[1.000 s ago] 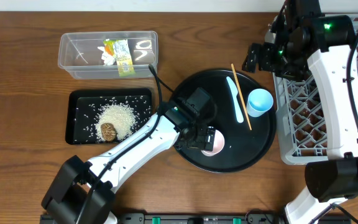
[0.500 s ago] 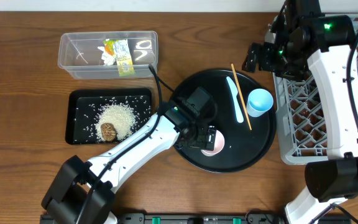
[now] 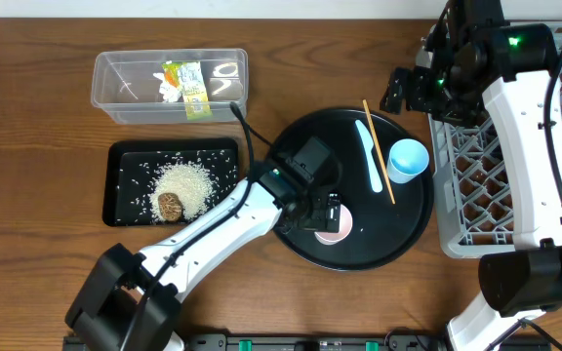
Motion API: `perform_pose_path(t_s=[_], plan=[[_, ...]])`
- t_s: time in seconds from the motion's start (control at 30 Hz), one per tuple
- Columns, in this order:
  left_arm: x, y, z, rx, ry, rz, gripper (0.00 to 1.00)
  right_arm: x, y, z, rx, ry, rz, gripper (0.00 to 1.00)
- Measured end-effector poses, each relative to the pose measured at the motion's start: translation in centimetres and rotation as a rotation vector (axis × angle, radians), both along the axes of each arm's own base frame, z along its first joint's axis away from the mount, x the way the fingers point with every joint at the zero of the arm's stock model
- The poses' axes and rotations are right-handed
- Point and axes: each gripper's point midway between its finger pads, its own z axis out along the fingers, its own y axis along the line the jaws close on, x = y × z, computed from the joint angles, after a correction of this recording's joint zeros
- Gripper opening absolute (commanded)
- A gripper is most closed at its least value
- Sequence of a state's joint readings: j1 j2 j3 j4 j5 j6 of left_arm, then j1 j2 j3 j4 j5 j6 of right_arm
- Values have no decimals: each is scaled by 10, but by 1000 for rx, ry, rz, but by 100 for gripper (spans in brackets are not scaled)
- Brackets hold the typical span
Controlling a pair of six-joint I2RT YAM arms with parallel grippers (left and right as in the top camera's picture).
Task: Sort waste into correct bins and load items into the dishwasher rack
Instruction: 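Close the left gripper around the pink cup's rim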
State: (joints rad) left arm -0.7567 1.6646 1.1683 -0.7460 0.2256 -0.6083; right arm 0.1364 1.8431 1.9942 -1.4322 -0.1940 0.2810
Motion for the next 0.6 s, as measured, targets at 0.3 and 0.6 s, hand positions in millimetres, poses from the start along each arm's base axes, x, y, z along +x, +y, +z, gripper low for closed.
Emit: perform_pose_path(t_s=[0.3, 0.6], plan=[[-1, 7, -14, 32, -8, 26, 89, 0, 0, 0, 0, 0, 0, 99], [3, 6, -13, 28, -25, 37, 52, 0, 0, 0, 0, 0, 0, 99]])
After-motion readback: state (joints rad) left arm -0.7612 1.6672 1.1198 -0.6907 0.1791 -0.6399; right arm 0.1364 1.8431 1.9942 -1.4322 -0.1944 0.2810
